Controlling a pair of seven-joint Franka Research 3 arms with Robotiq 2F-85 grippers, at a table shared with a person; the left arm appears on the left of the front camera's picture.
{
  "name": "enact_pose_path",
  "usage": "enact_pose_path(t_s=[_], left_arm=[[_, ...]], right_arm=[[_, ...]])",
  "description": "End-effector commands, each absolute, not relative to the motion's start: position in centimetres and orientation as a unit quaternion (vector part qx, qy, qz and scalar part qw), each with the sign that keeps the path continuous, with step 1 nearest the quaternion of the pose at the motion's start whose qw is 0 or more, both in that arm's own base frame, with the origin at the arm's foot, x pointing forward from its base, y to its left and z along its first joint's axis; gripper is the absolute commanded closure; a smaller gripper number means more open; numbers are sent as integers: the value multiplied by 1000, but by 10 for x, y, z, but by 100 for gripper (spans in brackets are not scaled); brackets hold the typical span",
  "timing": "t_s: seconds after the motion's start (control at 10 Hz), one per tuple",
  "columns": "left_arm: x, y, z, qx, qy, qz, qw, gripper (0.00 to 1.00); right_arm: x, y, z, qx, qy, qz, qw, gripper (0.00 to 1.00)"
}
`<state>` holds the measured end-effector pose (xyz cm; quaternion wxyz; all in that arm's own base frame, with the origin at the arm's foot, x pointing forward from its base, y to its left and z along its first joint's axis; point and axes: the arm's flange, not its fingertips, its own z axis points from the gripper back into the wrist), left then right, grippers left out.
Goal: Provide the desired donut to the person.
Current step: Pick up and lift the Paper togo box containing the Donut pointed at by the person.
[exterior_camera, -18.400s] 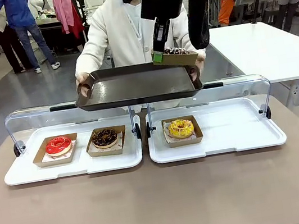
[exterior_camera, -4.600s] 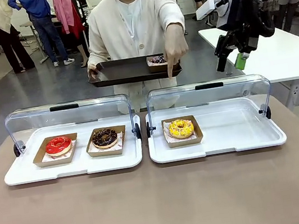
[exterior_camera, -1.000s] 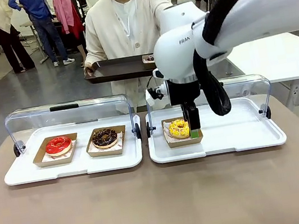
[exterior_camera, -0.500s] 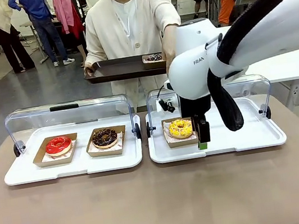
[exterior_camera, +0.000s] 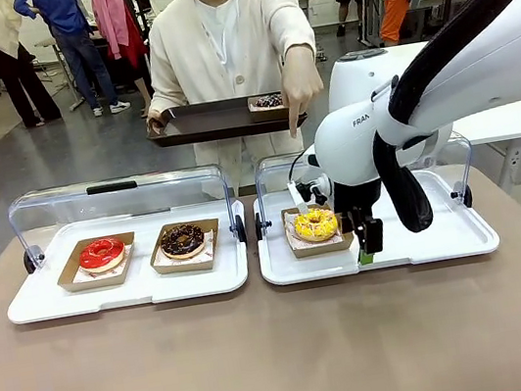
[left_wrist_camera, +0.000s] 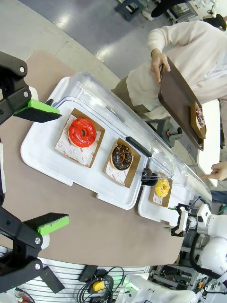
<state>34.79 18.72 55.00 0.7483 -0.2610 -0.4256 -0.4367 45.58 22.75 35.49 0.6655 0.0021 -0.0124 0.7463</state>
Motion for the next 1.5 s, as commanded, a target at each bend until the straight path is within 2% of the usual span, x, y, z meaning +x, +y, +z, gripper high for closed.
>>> enact_pose_path(t_s=[0.0, 0.5, 1.4], left_arm=[[349, 187, 551, -261, -428, -436, 748, 0], [349, 187, 551, -261, -428, -436, 748, 0], [349, 187, 551, -261, -428, -436, 748, 0]], right_arm=[[462, 225, 349, 16, -23, 749, 662, 0], [477, 231, 340, 17, -31, 732, 680, 0], [490, 234, 332, 37, -2, 715, 698, 0]])
